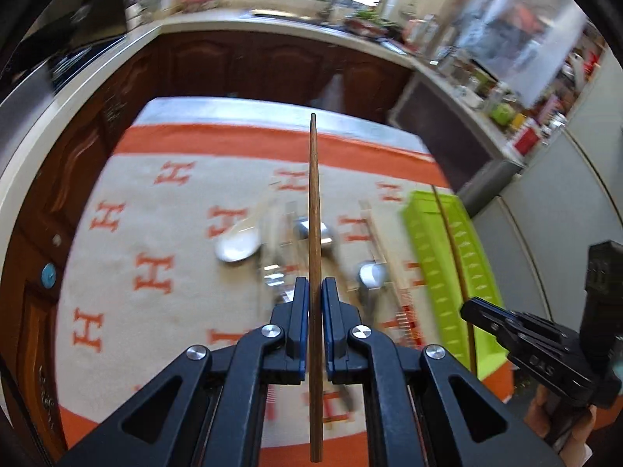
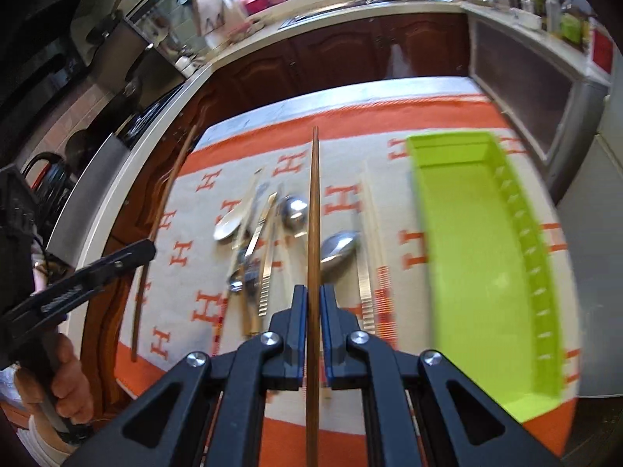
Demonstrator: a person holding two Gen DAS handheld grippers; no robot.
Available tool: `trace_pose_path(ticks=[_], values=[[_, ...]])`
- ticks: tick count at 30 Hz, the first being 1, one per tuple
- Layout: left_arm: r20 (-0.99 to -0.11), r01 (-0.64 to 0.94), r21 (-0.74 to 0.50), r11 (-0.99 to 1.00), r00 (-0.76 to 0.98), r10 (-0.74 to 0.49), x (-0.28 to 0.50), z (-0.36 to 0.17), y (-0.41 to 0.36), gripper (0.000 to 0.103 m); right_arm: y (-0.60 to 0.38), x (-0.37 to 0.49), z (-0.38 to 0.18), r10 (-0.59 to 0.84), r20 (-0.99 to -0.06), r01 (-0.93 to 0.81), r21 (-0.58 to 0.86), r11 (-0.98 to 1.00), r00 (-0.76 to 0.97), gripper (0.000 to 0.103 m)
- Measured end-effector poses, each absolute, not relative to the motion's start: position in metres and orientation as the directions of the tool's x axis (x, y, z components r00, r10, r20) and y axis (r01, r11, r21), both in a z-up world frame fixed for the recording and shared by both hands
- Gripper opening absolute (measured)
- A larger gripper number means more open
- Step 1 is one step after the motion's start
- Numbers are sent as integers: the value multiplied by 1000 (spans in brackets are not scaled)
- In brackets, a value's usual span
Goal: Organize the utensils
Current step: 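Carry the wooden chopstick with the left tool into the green tray and release, then grasp a red-banded chopstick with the right tool and lift it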
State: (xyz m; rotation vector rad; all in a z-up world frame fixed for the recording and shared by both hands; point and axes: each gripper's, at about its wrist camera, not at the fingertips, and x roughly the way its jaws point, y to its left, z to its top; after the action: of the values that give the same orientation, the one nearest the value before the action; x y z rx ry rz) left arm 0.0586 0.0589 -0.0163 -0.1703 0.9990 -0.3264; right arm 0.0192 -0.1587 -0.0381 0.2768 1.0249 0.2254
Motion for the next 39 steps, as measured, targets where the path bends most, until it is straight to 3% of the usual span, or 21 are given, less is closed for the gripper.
trace_pose_path(ticks=[7, 17, 20, 22, 24, 39], values=[[-787, 372, -297, 880, 426, -446, 71, -3, -61, 4, -237, 19, -22, 164, -825, 72, 240, 968, 541, 7], [-836, 389, -335, 858, 298, -461, 89, -53, -149, 5, -259, 44, -56, 130, -879, 104, 198, 975, 458, 7], [-842, 369, -324, 871, 307, -443, 91, -61, -148, 26, -263, 50, -65, 105, -893, 123, 175, 977, 437, 8], [-837, 352, -306, 885, 342, -426, 90, -60, -140, 52, -265, 50, -67, 96, -894, 134, 170, 976, 437, 8], [-823, 334, -293, 896, 388, -414, 88, -57, -128, 65, -265, 49, -67, 103, -890, 134, 179, 975, 445, 8], [-825, 213, -243, 946, 468, -317, 90, -34, -19, 67, -201, 36, -40, 227, -849, -32, 242, 970, 477, 10]])
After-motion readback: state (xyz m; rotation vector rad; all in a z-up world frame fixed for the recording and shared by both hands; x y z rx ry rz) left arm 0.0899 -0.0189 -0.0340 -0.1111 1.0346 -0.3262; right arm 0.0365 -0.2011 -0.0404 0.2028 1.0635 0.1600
